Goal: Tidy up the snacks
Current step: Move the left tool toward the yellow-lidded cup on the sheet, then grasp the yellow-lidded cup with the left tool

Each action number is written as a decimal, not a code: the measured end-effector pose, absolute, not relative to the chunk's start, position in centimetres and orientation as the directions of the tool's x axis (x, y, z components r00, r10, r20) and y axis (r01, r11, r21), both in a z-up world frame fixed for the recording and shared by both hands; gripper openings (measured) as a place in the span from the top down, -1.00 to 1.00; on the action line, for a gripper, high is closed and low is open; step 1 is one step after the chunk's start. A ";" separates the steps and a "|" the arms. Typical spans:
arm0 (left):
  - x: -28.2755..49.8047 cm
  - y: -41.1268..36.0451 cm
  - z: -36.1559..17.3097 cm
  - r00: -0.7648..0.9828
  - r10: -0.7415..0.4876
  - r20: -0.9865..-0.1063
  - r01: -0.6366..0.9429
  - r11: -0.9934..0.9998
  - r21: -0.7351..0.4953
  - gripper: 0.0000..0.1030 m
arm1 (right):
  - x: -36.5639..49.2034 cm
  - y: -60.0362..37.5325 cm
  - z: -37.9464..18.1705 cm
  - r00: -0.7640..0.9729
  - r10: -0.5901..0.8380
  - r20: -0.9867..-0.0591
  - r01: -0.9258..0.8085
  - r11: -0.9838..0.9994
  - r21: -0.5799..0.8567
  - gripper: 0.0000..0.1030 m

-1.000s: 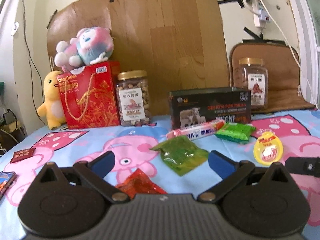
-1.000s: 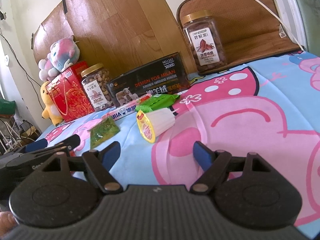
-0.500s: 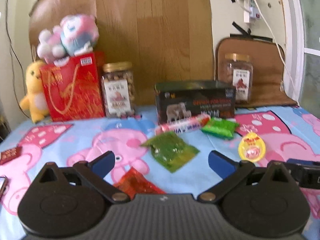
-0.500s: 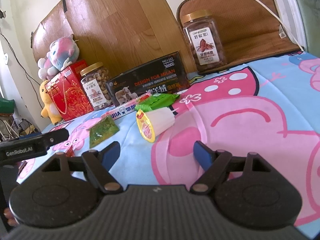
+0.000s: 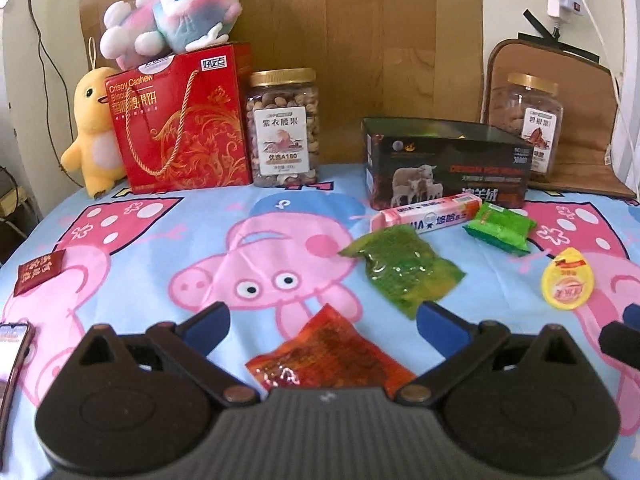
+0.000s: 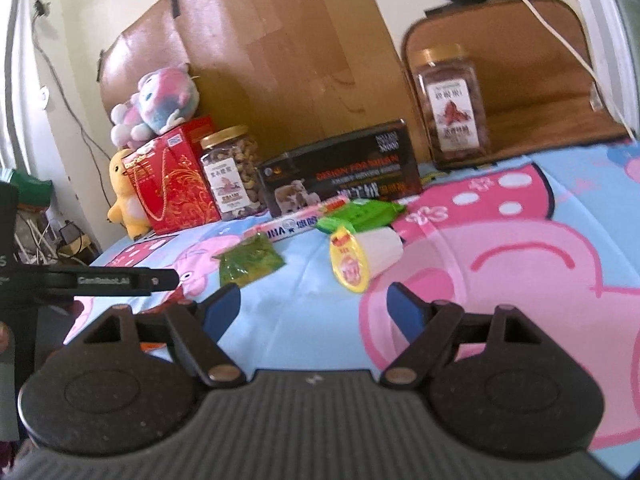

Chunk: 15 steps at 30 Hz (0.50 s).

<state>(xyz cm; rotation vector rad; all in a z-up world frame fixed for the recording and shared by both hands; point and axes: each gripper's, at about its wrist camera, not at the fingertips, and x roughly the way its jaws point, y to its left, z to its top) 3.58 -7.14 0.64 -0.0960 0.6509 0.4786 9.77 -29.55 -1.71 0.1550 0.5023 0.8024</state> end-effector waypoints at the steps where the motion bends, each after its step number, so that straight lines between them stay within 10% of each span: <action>1: 3.8 -7.1 0.7 0.690 0.396 -0.605 -0.456 0.888 0.062 -1.00 | 9.8 -29.4 -1.5 0.587 0.718 -0.373 -0.651 0.693 0.310 -0.60; 15: 6.7 -7.7 0.8 0.758 0.250 -0.603 -0.323 0.946 -0.012 -0.99 | 14.2 -32.0 -0.3 0.578 0.680 -0.451 -0.657 0.715 0.237 -0.60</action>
